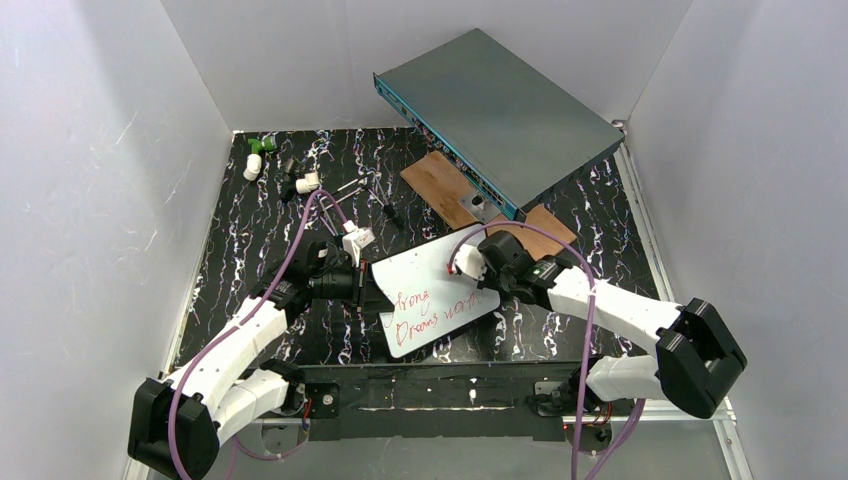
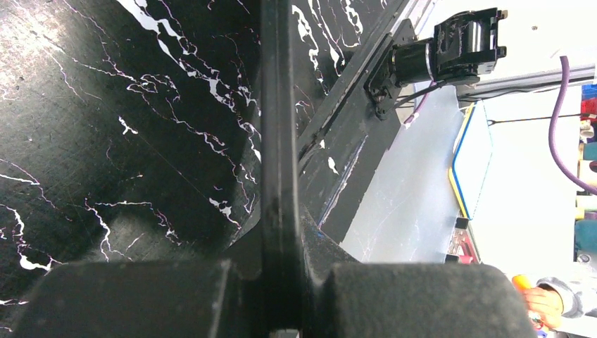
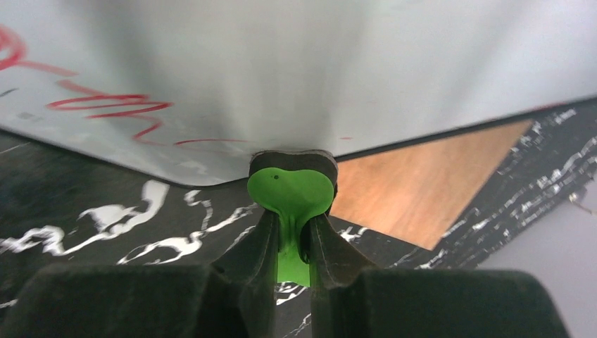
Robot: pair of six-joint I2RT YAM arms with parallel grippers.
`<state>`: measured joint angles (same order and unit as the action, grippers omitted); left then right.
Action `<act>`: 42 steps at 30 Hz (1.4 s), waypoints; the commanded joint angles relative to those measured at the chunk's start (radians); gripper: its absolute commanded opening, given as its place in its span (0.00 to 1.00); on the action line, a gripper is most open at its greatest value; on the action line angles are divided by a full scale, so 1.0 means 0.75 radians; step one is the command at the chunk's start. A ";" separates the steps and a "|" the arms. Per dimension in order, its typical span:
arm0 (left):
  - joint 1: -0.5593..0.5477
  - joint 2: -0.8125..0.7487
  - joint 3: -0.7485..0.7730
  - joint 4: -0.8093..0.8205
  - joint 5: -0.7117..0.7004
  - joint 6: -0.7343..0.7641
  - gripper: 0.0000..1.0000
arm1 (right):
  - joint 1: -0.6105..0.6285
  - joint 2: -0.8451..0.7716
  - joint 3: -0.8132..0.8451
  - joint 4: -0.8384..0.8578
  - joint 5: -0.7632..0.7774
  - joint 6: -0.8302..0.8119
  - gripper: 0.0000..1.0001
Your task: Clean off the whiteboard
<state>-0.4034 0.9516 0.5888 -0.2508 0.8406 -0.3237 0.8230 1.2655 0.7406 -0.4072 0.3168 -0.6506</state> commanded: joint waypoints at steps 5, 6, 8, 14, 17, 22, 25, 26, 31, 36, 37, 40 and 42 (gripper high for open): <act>-0.020 -0.037 0.024 0.045 0.170 0.031 0.00 | -0.050 -0.009 0.058 0.160 0.083 0.046 0.01; -0.021 -0.038 0.025 0.044 0.170 0.031 0.00 | -0.049 -0.006 0.065 0.106 0.019 0.043 0.01; -0.020 -0.039 0.025 0.044 0.170 0.031 0.00 | -0.030 -0.011 0.067 0.020 -0.122 0.036 0.01; -0.020 -0.032 0.025 0.044 0.170 0.031 0.00 | 0.044 -0.031 0.069 -0.023 -0.188 0.008 0.01; -0.021 -0.031 0.025 0.044 0.169 0.030 0.00 | 0.033 -0.022 0.092 0.058 -0.049 0.017 0.01; -0.021 -0.030 0.025 0.045 0.170 0.031 0.00 | -0.062 -0.017 0.095 0.150 0.092 0.014 0.01; -0.021 -0.024 0.025 0.046 0.172 0.031 0.00 | -0.069 -0.017 0.081 0.151 0.094 0.011 0.01; -0.020 -0.025 0.024 0.045 0.174 0.030 0.00 | -0.070 -0.011 0.078 0.145 0.095 0.012 0.01; -0.021 -0.037 0.022 0.044 0.168 0.031 0.00 | -0.038 0.008 0.099 0.034 -0.078 0.037 0.01; -0.023 -0.032 0.022 0.044 0.166 0.031 0.00 | 0.087 -0.003 0.111 -0.120 -0.337 0.037 0.01; -0.023 -0.031 0.023 0.045 0.166 0.031 0.00 | 0.105 -0.004 0.139 -0.153 -0.368 0.037 0.01; -0.023 -0.019 0.025 0.046 0.169 0.034 0.00 | 0.152 0.007 0.242 -0.217 -0.433 0.037 0.01; -0.024 -0.010 0.025 0.050 0.172 0.033 0.00 | 0.193 0.037 0.364 -0.262 -0.478 0.049 0.01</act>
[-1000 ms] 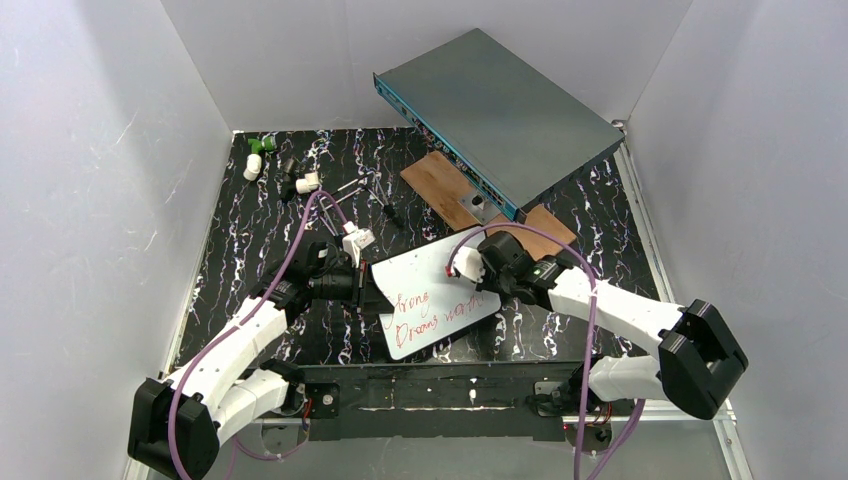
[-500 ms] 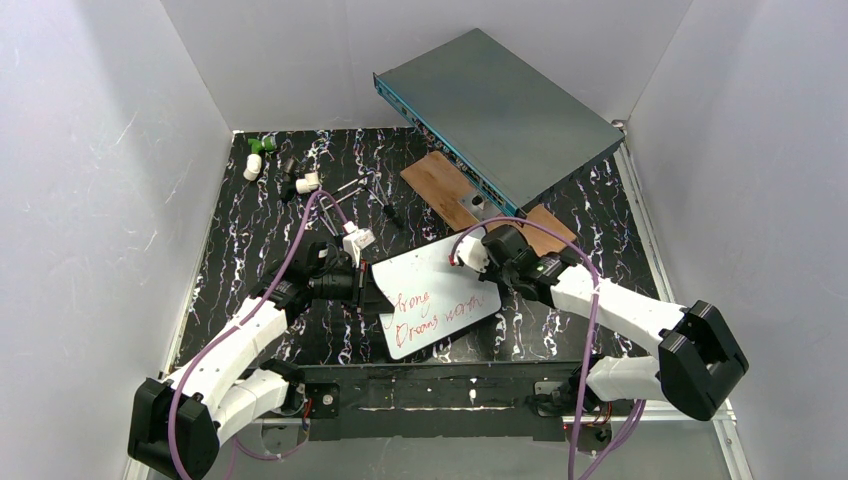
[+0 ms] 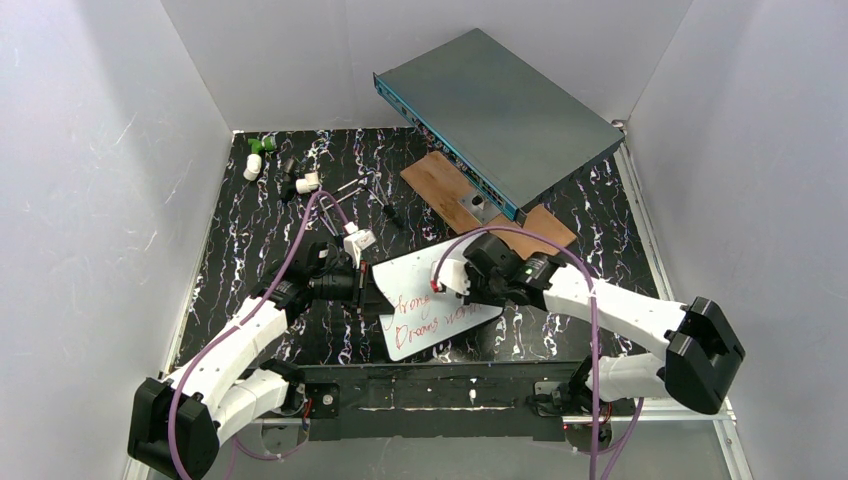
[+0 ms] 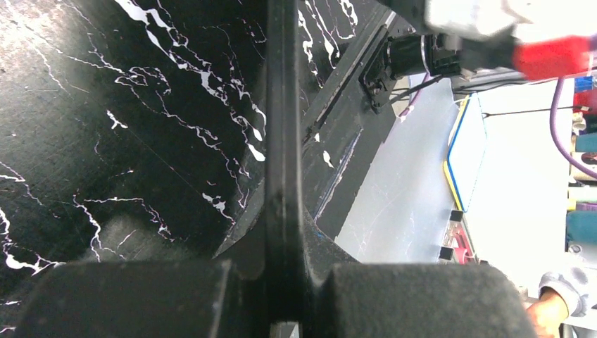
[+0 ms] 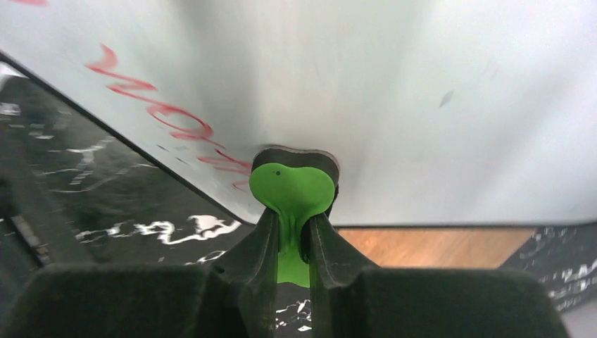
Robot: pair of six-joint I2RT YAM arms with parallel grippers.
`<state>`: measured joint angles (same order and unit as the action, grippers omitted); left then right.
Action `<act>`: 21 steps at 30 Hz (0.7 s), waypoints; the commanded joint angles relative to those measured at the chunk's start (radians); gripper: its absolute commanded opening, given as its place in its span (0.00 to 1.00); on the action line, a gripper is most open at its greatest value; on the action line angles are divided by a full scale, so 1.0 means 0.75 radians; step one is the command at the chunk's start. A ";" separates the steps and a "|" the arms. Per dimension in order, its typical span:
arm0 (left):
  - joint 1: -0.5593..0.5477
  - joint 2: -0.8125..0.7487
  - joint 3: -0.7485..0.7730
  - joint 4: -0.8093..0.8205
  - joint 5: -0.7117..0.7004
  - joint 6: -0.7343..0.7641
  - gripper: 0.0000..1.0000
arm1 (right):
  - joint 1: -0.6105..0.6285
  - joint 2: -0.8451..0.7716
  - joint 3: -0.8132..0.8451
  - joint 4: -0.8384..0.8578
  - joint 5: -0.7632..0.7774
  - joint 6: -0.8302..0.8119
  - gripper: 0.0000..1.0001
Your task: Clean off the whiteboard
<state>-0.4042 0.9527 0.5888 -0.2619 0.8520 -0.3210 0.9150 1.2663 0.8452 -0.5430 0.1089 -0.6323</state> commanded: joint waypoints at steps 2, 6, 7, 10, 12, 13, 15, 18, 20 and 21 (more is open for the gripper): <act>-0.022 -0.002 0.025 0.065 0.157 0.028 0.00 | 0.109 0.084 0.334 -0.109 -0.215 0.057 0.01; -0.022 -0.003 0.022 0.065 0.153 0.031 0.00 | 0.134 0.197 0.462 -0.043 -0.070 0.137 0.01; -0.022 -0.005 0.021 0.065 0.150 0.031 0.00 | 0.135 0.218 0.472 -0.029 -0.047 0.147 0.01; -0.022 -0.005 0.020 0.064 0.146 0.031 0.00 | 0.189 0.220 0.412 -0.015 -0.071 0.116 0.01; -0.022 -0.001 0.022 0.065 0.147 0.031 0.00 | 0.283 0.183 0.303 -0.006 -0.077 0.052 0.01; -0.022 -0.002 0.021 0.065 0.145 0.033 0.00 | 0.330 0.162 0.248 -0.004 -0.080 0.026 0.01; -0.022 -0.004 0.023 0.065 0.144 0.031 0.00 | 0.403 0.140 0.162 -0.011 -0.095 -0.011 0.01; -0.022 -0.008 0.021 0.065 0.141 0.031 0.00 | 0.457 0.135 0.094 -0.001 -0.099 -0.030 0.01; -0.022 -0.007 0.021 0.064 0.141 0.031 0.00 | 0.463 0.151 0.099 0.035 -0.054 -0.018 0.01; -0.022 -0.006 0.021 0.063 0.143 0.031 0.00 | 0.463 0.165 0.112 0.063 -0.002 -0.007 0.01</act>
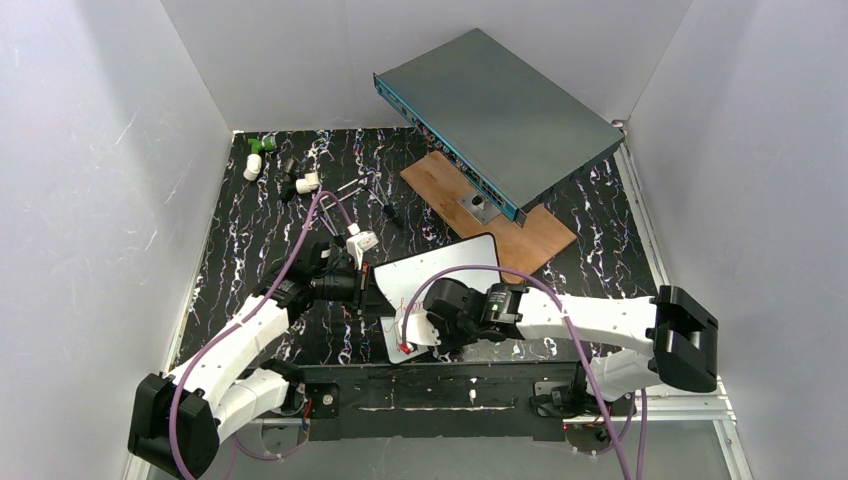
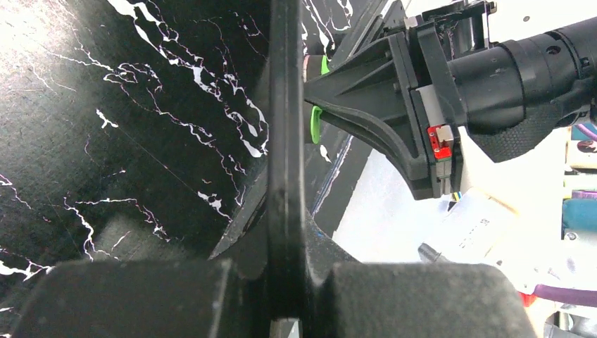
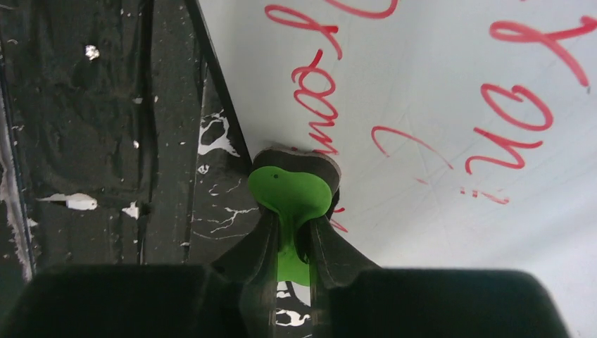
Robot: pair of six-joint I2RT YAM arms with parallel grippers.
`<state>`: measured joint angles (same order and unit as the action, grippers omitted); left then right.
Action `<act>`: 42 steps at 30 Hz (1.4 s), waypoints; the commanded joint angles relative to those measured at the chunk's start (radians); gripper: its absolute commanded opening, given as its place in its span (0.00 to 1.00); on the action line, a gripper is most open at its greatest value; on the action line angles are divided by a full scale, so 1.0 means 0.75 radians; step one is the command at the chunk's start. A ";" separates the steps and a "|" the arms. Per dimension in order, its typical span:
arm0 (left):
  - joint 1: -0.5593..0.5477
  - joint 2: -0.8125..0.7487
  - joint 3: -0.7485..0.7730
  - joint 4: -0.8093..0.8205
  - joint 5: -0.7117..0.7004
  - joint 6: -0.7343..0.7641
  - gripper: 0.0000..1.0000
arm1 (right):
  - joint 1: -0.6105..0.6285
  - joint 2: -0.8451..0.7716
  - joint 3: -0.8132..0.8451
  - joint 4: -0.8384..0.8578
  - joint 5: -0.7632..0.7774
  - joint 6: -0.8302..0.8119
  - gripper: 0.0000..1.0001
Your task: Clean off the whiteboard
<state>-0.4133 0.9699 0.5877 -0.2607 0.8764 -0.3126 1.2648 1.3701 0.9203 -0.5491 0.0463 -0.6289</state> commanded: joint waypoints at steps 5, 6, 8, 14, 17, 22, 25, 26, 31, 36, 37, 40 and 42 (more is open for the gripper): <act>-0.009 -0.020 0.025 0.063 0.119 0.020 0.00 | -0.070 0.072 0.155 0.136 0.257 0.041 0.01; -0.010 -0.020 0.025 0.063 0.120 0.020 0.00 | -0.092 0.077 0.188 0.133 0.271 0.051 0.01; -0.009 -0.018 0.026 0.063 0.122 0.019 0.00 | -0.119 0.082 0.242 0.127 0.295 0.058 0.01; -0.009 -0.020 0.026 0.062 0.122 0.018 0.00 | -0.134 0.099 0.279 0.127 0.330 0.078 0.01; -0.009 -0.022 0.026 0.063 0.122 0.018 0.00 | -0.116 0.106 0.274 0.066 0.206 0.091 0.01; -0.009 -0.025 0.025 0.062 0.120 0.020 0.00 | 0.058 0.146 0.199 0.016 0.103 0.057 0.01; -0.009 -0.034 0.026 0.061 0.114 0.023 0.00 | 0.077 0.188 0.225 0.046 0.165 0.066 0.01; -0.009 -0.036 0.026 0.061 0.113 0.024 0.00 | 0.074 0.193 0.235 0.055 0.195 0.069 0.01; -0.009 -0.038 0.028 0.059 0.119 0.024 0.00 | -0.024 0.182 0.240 0.112 0.318 0.090 0.01; -0.009 -0.045 0.030 0.060 0.120 0.024 0.00 | -0.169 0.136 0.238 0.155 0.405 0.107 0.01; -0.009 -0.045 0.030 0.060 0.120 0.022 0.00 | -0.187 0.131 0.234 0.164 0.420 0.106 0.01; -0.009 -0.044 0.030 0.062 0.120 0.022 0.00 | -0.199 0.131 0.229 0.173 0.434 0.108 0.01; -0.009 -0.042 0.028 0.061 0.118 0.022 0.00 | -0.192 0.132 0.242 0.118 0.366 0.121 0.01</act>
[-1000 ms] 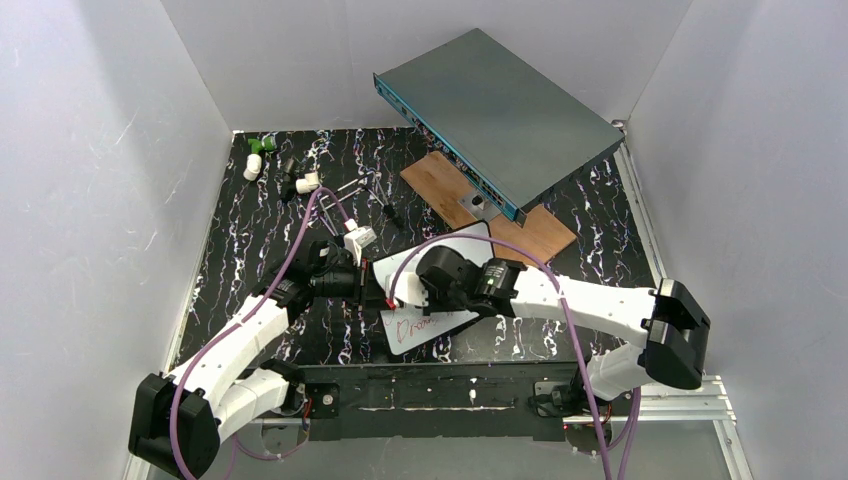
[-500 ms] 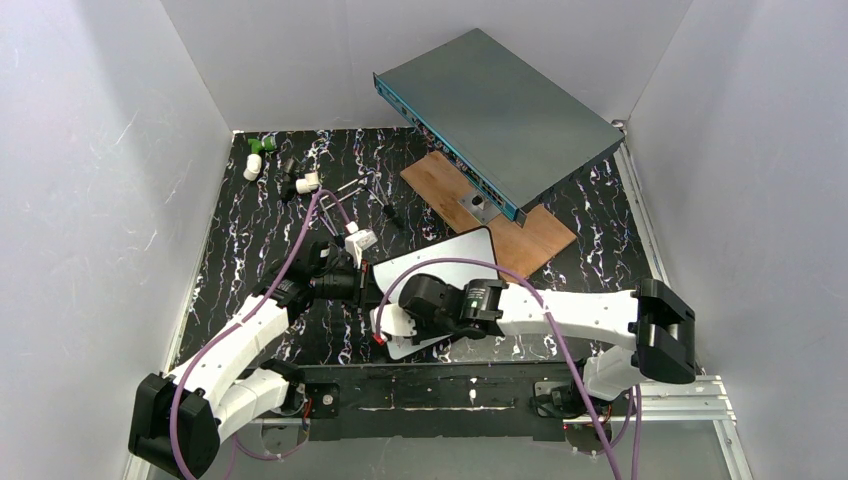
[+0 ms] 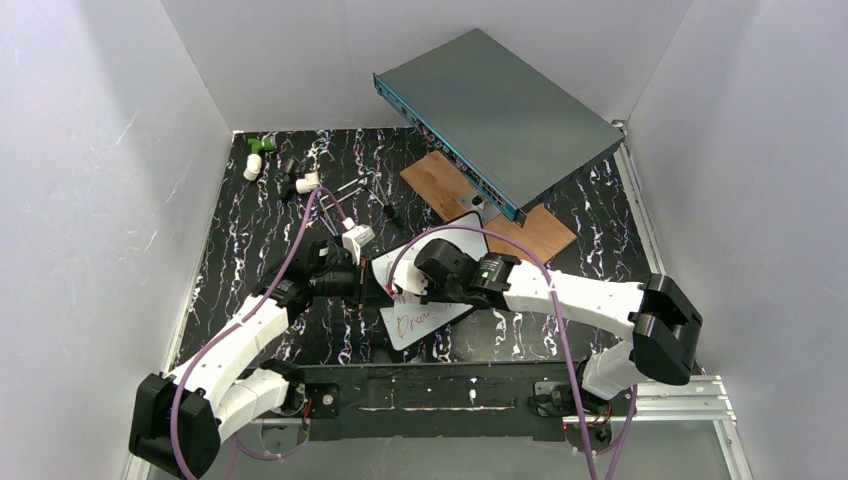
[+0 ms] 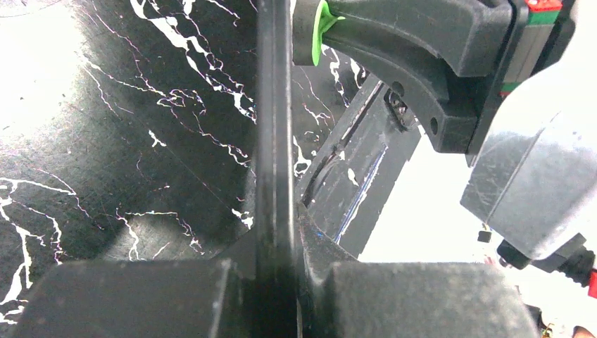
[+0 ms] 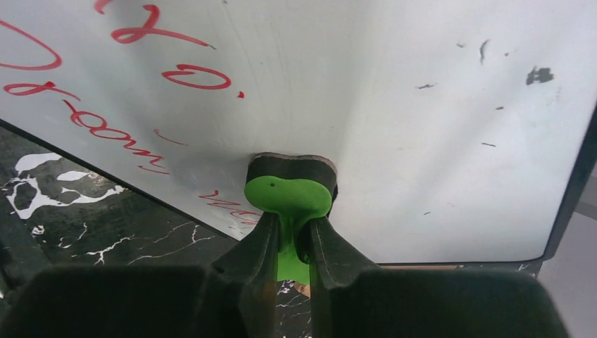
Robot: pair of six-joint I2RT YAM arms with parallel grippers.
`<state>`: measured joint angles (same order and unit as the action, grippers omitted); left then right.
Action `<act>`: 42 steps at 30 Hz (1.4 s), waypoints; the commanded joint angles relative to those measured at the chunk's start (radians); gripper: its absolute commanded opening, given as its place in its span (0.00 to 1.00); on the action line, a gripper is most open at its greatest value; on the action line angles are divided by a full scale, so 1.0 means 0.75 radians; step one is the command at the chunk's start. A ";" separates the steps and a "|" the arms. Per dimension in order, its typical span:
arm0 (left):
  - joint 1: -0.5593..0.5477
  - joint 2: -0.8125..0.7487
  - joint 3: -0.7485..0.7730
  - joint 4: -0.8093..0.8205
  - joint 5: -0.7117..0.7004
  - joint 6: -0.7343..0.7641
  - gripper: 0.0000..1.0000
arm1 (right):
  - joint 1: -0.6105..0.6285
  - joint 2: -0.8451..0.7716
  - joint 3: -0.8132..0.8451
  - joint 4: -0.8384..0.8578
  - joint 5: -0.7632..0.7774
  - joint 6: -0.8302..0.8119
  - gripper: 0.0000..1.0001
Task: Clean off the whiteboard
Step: Erase the whiteboard, then place the whiteboard eraser at the center of the board.
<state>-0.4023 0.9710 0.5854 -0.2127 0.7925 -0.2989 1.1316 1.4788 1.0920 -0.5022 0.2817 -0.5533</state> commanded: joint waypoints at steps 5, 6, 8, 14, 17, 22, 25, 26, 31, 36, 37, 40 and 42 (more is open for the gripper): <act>-0.024 -0.042 0.030 -0.004 0.227 0.003 0.00 | 0.133 0.014 0.016 -0.035 -0.153 0.013 0.01; -0.024 -0.041 0.031 -0.005 0.226 0.004 0.00 | 0.169 0.031 0.018 -0.041 -0.162 0.009 0.01; -0.024 -0.043 0.031 -0.008 0.221 0.006 0.00 | 0.212 0.071 0.044 -0.053 -0.173 0.014 0.01; -0.024 -0.106 0.062 -0.114 0.126 0.085 0.00 | 0.035 -0.010 0.119 -0.194 -0.359 -0.016 0.01; -0.023 -0.210 0.144 -0.380 0.010 0.302 0.00 | -0.201 -0.257 -0.033 -0.465 -0.823 -0.176 0.01; -0.020 -0.354 0.257 -0.548 -0.196 0.350 0.00 | -0.441 -0.451 -0.336 -0.271 -0.786 -0.121 0.01; -0.020 -0.427 0.316 -0.631 -0.369 0.306 0.00 | -0.447 -0.422 -0.382 -0.178 -0.713 -0.075 0.01; -0.021 -0.446 0.331 -0.648 -0.415 0.290 0.00 | -0.446 -0.402 -0.380 -0.158 -0.705 -0.056 0.01; -0.020 -0.551 0.395 -0.721 -0.635 0.202 0.00 | -0.343 -0.255 -0.278 -0.113 -0.623 0.022 0.01; -0.021 -0.667 0.499 -0.798 -0.872 0.168 0.00 | -0.187 -0.020 -0.127 -0.077 -0.522 0.084 0.01; -0.020 -0.686 0.526 -0.814 -0.920 0.172 0.00 | -0.173 0.039 -0.090 -0.076 -0.518 0.096 0.01; -0.020 -0.730 0.612 -0.863 -1.026 0.193 0.00 | -0.145 0.200 0.034 -0.073 -0.492 0.131 0.01; -0.020 -0.744 0.658 -0.895 -1.082 0.211 0.00 | -0.137 0.263 0.105 -0.084 -0.492 0.151 0.01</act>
<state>-0.4164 0.4526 0.9695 -0.8959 0.1211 -0.1505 1.0161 1.6047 1.0664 -0.5877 -0.1207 -0.4946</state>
